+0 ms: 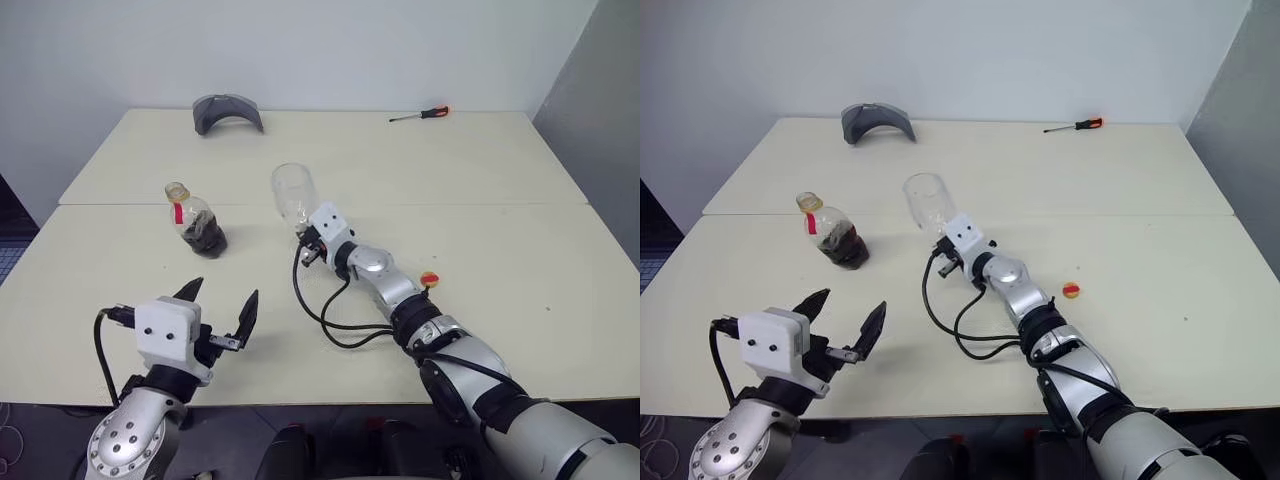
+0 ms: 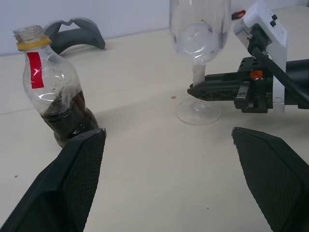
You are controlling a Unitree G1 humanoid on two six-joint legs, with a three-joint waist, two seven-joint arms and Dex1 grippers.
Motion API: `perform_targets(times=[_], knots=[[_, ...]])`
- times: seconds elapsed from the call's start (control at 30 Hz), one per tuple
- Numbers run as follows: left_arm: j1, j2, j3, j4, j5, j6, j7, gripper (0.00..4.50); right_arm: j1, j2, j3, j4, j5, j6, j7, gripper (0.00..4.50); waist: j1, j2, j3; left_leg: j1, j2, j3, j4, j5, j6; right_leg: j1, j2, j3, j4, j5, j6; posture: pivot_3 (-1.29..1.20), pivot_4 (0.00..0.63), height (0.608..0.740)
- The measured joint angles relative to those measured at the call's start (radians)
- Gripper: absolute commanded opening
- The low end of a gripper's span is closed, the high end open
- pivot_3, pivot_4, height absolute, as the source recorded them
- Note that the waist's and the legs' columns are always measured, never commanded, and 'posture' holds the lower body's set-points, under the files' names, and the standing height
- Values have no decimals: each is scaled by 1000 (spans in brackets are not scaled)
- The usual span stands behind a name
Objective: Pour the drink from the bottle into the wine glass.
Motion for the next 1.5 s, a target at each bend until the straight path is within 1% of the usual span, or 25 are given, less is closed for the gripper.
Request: perform_targets(times=[0.07,0.17,0.27,0.3,0.33,0.43,0.53,0.57,0.67,0.77,0.83,0.93,1.0,1.07,1.17,1.3,1.5], knots=[[-8,0,0,0,0,7,0,4500,8,-3,-11,16,0,21,-2,1746,-1,0,0,-1,0,0,0,0,0,-1,0,0,0,0,0,0,150,740],[-20,1,0,0,0,10,0,4500,20,-7,-13,12,-1,30,8,2886,-3,0,0,-1,0,0,0,0,0,-1,0,0,0,0,0,0,150,740],[-24,1,0,0,0,14,0,4500,72,-30,-14,-58,1,48,36,3946,-3,0,0,-2,0,0,0,0,0,-1,0,0,0,0,0,0,150,740],[-24,1,0,0,0,15,0,4500,105,-39,-13,-109,5,64,55,4266,-2,0,0,-2,0,0,0,0,0,-1,0,0,-1,0,0,0,150,740],[-24,1,1,0,0,16,0,4500,134,-48,-12,-152,8,81,70,4489,-2,0,0,-2,0,0,0,0,0,-1,0,0,-1,0,0,0,150,740],[-28,2,2,2,0,17,0,4500,224,-79,-12,-331,39,169,115,4489,-1,0,0,-2,0,0,0,0,0,-1,0,0,0,0,0,0,150,740],[-32,1,11,12,6,15,3,4500,342,-137,-12,-616,95,311,171,4489,0,1,0,-2,0,-1,0,0,0,-1,0,0,0,0,0,0,150,740],[-35,-4,15,23,11,12,14,4500,411,-176,-10,-775,134,388,204,4489,3,1,1,-3,0,-1,0,0,0,-1,0,-1,-1,0,0,0,150,740],[-41,-30,31,77,33,5,46,4500,520,-285,-19,-1069,216,556,262,4489,4,1,1,-3,0,-1,0,0,0,-1,0,-1,-1,0,1,0,150,740],[-80,-56,31,154,66,-23,83,4500,583,-377,-39,-1268,317,663,323,4489,3,1,1,-2,0,-2,0,0,0,-1,1,-2,-1,0,1,0,150,740],[-135,-86,33,215,85,-44,113,4500,636,-435,-50,-1376,394,698,385,4489,3,1,1,-2,0,-3,0,0,0,-1,1,-2,-1,0,1,0,150,740],[-216,-103,54,306,88,-72,144,4500,706,-510,-63,-1473,475,702,464,4489,3,-1,2,-2,0,-3,0,0,0,0,1,-2,-1,0,1,0,150,740],[-277,-75,68,383,93,-103,138,4500,762,-546,-76,-1511,531,688,518,4489,6,-2,3,-2,0,-3,0,0,0,0,1,-2,-1,0,1,0,150,740],[-319,-38,73,450,100,-139,115,4500,772,-557,-78,-1526,558,679,539,4489,1,-2,3,-1,0,-2,0,0,0,0,1,-2,-1,0,1,0,150,740],[-351,-31,89,504,102,-181,104,4500,751,-543,-77,-1527,580,671,529,4489,-1,-2,3,-2,0,-2,0,0,0,-1,1,-2,-1,0,1,0,150,740],[-368,-6,100,576,103,-227,81,4500,703,-498,-71,-1524,593,671,484,4489,2,-3,3,-2,0,-2,0,0,0,-1,0,-2,-1,0,1,0,150,740],[-385,17,137,619,99,-257,75,4500,690,-490,-58,-1522,604,673,454,4489,6,-3,3,-2,0,-2,0,0,0,-1,0,-2,-1,0,1,0,150,740]])
